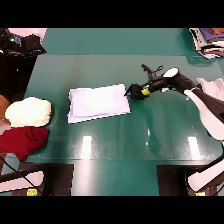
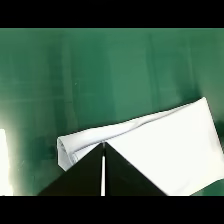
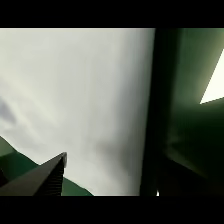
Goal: Fold the shirts.
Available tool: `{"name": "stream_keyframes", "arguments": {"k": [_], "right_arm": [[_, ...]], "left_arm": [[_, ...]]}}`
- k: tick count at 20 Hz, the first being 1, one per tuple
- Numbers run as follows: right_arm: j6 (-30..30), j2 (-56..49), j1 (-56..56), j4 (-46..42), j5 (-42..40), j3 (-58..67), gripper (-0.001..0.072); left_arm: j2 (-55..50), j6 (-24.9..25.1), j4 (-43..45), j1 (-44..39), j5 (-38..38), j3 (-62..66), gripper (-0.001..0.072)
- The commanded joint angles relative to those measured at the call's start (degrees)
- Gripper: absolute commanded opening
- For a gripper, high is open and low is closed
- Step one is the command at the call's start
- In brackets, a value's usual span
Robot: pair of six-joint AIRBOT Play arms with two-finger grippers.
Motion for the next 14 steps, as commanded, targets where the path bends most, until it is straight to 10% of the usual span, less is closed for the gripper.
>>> {"name": "stream_keyframes", "arguments": {"k": [1, 5, 8, 14], "right_arm": [[0.07, -5.42, 4.52, 4.7, 0.26, 4.52, 0.0617], [0.39, -8.57, 9.49, 4.9, -0.72, 8.57, 0.0468], [0.15, -9.07, 10.88, 4.35, -2.03, 11.19, 0.0049], [2.47, -0.15, 2.12, -4.31, -1.66, 14.78, 0.0016]], "left_arm": [[0.04, 0.02, 0.0, -0.04, 0.07, 0.02, 0.0023], [0.04, 0.0, -0.02, -0.04, 0.07, 0.02, 0.0023], [0.07, 0.0, -0.76, -0.04, 0.0, 0.02, 0.0023], [0.07, 0.22, -2.14, -2.69, -0.04, 0.04, 0.0023]]}}
